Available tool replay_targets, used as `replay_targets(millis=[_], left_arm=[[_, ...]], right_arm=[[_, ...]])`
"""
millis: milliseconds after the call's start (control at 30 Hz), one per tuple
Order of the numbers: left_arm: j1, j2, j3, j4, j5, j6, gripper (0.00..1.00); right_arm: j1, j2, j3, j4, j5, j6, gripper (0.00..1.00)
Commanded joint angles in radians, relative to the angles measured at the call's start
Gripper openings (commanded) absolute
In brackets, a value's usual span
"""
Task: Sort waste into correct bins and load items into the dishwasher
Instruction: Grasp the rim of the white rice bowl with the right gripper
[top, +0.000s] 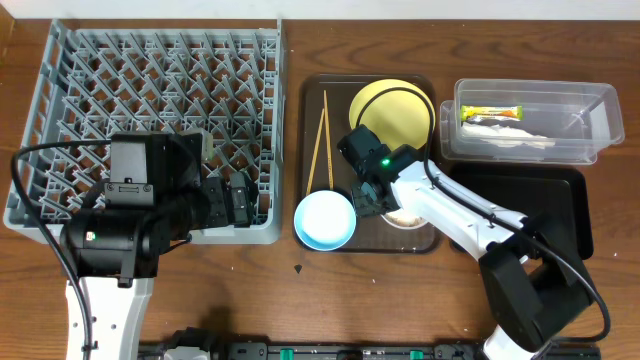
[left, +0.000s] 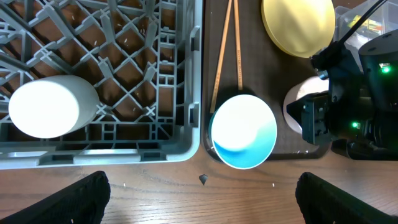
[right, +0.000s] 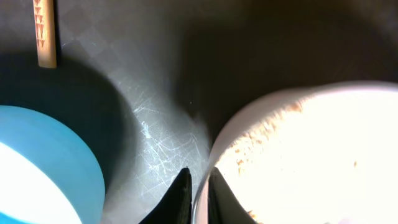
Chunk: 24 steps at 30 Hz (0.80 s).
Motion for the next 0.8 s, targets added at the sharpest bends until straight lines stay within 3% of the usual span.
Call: replay_targets(millis=[0, 267, 467, 533, 600, 767], left_arm=[[-0.003, -0.001, 0.014, -0.003, 0.013, 0.021, 0.96], [-0.003, -0.001, 0.014, -0.004, 0.013, 0.021, 0.96], [-0.003, -0.001, 0.014, -0.004, 0.013, 0.021, 0.96], [-0.003, -0.001, 0.014, -0.004, 0.013, 0.021, 0.96], [-0.003, -0.001, 0.014, -0.006, 0.013, 0.021, 0.96], [-0.003, -0.001, 0.014, -0.007, 0.013, 0.021, 0.96]], right_arm=[[0.008, 0.013, -0.004, -0.014, 0.003, 0.026, 0.16], [0.006, 0.016, -0.016, -0.009, -0.006, 0.037, 0.14], [0.007, 0.02, -0.023, -0.002, -0.005, 0.037, 0.01], [0.006, 0.02, -0.023, 0.0, -0.005, 0.045, 0.04], [0.004, 0.02, -0.031, 0.013, -0.005, 0.049, 0.21], [0.005, 0.021, -0.047, 0.024, -0.001, 0.049, 0.16]])
